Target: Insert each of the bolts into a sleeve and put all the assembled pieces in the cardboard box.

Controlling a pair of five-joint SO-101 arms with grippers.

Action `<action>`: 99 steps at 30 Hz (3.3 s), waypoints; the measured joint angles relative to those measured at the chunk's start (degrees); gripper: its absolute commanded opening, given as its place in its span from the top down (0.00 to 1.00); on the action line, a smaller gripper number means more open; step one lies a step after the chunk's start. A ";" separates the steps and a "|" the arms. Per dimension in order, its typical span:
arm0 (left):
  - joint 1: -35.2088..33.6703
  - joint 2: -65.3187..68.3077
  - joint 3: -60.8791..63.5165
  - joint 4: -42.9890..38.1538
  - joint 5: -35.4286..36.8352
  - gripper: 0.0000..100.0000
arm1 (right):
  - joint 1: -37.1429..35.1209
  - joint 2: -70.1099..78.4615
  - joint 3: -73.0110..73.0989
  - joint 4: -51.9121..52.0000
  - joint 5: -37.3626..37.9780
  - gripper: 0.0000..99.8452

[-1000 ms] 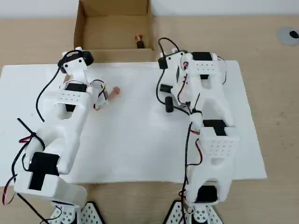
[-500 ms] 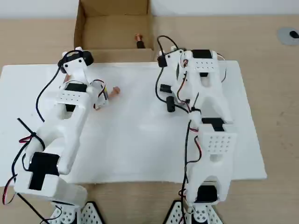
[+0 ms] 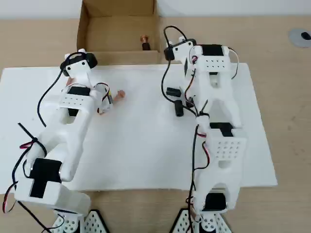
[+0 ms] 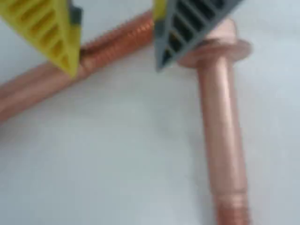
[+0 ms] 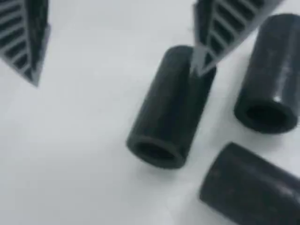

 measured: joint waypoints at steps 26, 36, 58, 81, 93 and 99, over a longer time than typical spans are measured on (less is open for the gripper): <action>0.00 -0.09 0.26 -0.09 0.00 0.88 | -2.29 5.10 -0.62 -2.46 -6.33 0.96; 0.00 -0.09 0.26 -0.09 0.00 0.88 | -1.67 6.77 -1.76 -2.02 -5.71 0.99; 0.00 -0.09 0.26 -0.09 0.00 0.88 | -1.32 8.35 -25.93 10.55 -5.63 0.99; 0.00 -0.09 0.26 -0.18 -1.05 0.88 | -0.62 8.35 -20.48 10.55 -1.41 0.92; 0.00 -0.09 0.26 -0.18 -1.05 0.88 | -0.62 8.26 -15.38 10.55 -0.09 0.84; 0.00 -0.09 0.26 -0.18 -1.05 0.88 | -0.62 8.26 -15.38 10.55 -0.09 0.84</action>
